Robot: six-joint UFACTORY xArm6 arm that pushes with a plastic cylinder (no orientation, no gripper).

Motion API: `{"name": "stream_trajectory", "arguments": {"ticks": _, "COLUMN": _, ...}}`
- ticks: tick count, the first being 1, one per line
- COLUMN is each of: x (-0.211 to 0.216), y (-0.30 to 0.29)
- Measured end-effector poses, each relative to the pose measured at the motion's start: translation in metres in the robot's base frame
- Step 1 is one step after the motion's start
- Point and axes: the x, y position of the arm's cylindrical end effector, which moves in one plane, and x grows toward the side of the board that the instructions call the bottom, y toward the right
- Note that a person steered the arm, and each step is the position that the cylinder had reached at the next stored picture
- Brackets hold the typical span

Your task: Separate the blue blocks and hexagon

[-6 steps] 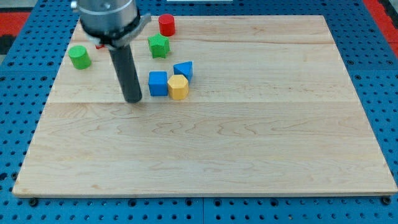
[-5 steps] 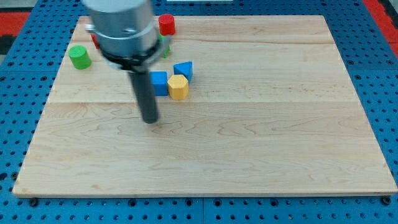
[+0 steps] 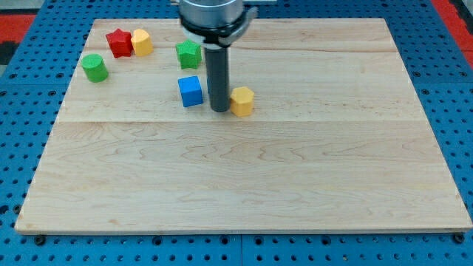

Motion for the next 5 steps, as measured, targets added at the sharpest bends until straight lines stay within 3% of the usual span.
{"name": "stream_trajectory", "arguments": {"ticks": 2, "x": -0.043, "y": -0.010}}
{"name": "stream_trajectory", "arguments": {"ticks": 5, "x": -0.043, "y": -0.041}}
